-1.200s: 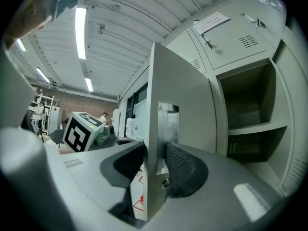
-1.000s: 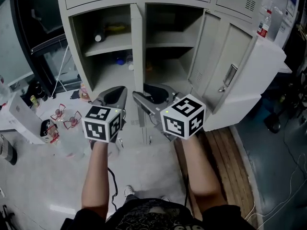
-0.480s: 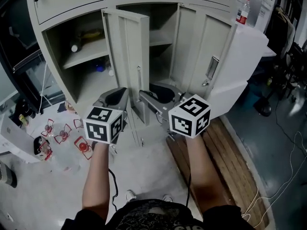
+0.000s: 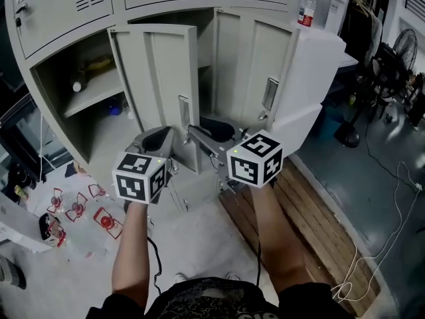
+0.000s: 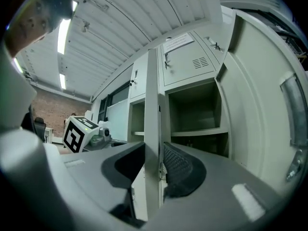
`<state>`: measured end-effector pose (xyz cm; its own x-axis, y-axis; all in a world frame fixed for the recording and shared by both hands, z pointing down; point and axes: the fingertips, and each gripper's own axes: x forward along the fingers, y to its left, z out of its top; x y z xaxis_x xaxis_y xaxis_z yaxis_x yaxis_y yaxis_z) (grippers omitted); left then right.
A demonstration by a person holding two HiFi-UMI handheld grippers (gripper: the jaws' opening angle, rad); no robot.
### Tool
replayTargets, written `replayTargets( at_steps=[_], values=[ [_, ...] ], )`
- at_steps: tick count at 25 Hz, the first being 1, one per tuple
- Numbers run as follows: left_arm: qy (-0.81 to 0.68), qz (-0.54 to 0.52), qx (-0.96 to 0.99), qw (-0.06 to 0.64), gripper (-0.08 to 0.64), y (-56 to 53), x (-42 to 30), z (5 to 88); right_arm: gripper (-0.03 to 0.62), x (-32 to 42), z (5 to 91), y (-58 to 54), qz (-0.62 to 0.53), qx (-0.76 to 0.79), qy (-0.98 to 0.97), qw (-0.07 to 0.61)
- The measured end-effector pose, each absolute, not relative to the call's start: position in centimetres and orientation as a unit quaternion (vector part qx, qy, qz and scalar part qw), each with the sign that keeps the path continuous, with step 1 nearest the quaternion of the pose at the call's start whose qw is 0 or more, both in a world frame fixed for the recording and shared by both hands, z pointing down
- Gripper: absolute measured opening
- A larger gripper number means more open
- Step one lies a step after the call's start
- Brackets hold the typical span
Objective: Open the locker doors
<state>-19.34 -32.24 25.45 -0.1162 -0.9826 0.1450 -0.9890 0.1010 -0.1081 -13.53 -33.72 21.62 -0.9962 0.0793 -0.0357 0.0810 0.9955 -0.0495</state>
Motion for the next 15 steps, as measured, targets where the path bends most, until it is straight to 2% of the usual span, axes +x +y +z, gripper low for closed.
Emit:
replayTargets(
  at_steps=[15],
  values=[
    [-0.775,0.09,0.625,0.028,0.002,-30.4,-19.3,25.7,0.144,-13.3,21.6,-33.8,-0.023,0.034,0.999,0.027]
  ],
)
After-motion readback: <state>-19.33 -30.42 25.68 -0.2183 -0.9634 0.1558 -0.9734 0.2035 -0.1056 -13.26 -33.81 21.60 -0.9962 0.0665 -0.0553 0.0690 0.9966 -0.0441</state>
